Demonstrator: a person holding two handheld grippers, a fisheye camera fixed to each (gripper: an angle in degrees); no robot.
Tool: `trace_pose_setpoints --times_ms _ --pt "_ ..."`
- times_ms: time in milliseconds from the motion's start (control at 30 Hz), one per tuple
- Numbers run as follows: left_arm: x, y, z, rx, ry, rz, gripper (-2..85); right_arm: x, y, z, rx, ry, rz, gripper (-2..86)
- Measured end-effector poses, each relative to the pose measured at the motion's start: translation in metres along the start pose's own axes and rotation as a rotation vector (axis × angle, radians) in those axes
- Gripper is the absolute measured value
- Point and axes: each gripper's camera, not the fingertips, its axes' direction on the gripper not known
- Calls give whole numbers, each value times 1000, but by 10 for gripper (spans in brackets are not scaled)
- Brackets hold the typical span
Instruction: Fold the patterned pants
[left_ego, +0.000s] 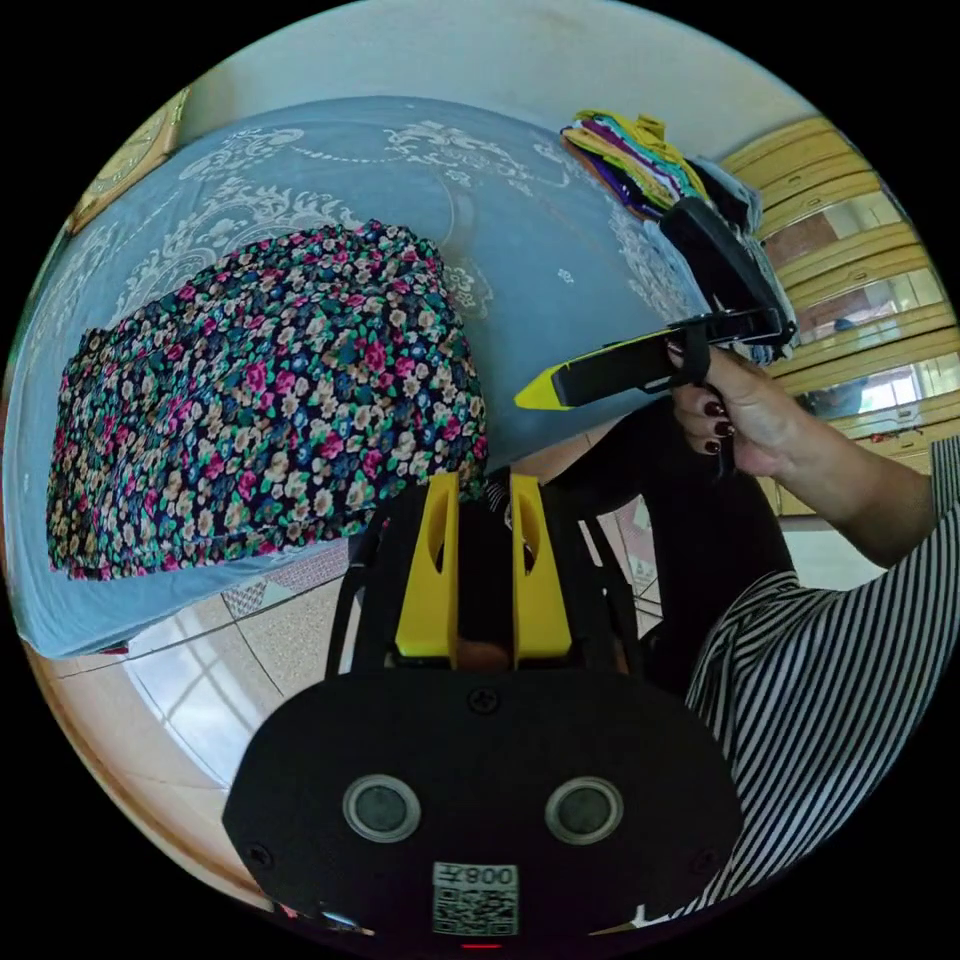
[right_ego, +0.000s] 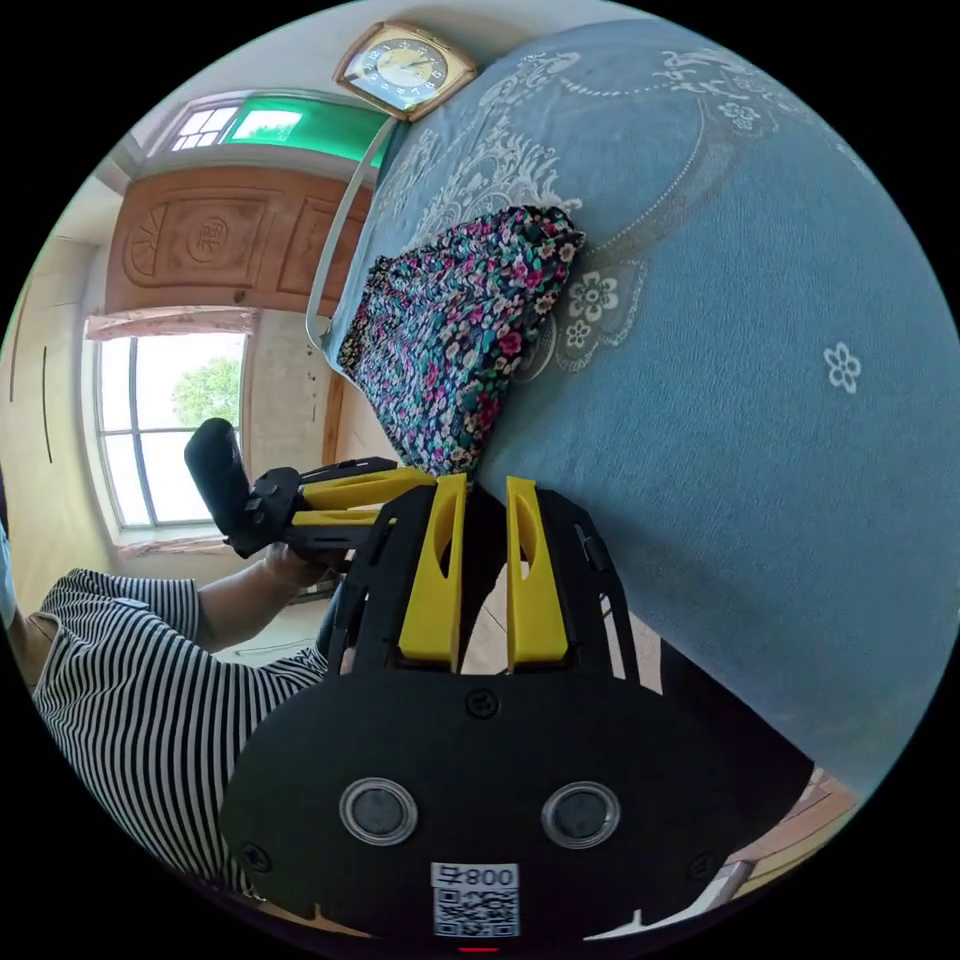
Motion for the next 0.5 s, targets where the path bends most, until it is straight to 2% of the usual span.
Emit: trace_pose_setpoints --times_ms 67,500 --pt "8 -7 6 -19 -60 7 38 16 0 1 -6 -41 24 77" --pt "18 -11 24 33 18 -29 2 82 -5 13 -4 -231 106 86"
